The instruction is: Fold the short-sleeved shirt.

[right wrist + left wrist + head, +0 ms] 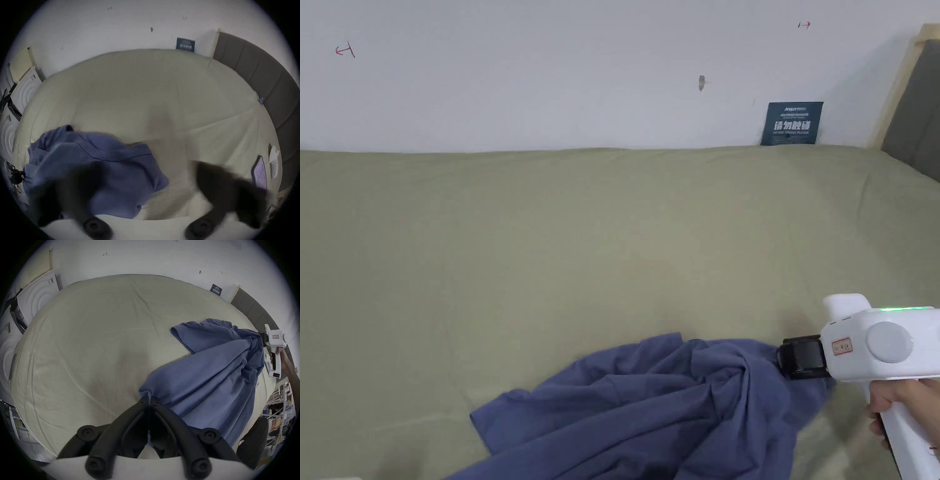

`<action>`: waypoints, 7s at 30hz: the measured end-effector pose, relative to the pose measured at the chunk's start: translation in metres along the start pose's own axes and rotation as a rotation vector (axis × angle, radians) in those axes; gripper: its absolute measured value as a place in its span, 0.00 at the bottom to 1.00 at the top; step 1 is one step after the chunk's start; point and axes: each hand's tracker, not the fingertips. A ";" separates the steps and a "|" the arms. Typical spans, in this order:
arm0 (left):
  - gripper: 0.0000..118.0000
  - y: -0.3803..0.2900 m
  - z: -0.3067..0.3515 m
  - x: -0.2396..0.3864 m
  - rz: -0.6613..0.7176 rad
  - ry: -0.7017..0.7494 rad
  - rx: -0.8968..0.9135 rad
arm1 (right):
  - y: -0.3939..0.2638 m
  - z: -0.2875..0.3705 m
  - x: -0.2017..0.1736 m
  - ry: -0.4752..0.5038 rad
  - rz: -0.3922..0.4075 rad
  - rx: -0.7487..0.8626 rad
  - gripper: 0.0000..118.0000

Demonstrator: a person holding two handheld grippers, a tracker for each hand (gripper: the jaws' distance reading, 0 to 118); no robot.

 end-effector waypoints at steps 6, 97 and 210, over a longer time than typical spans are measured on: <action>0.00 0.000 -0.002 0.002 -0.001 0.005 -0.005 | 0.000 0.000 0.001 0.011 -0.017 -0.045 0.33; 0.00 0.116 0.094 -0.029 0.010 0.240 0.311 | -0.019 0.182 0.048 0.023 -0.087 0.288 0.02; 0.00 -0.032 0.114 -0.049 0.107 0.026 0.219 | 0.000 0.216 -0.038 0.116 0.230 0.331 0.00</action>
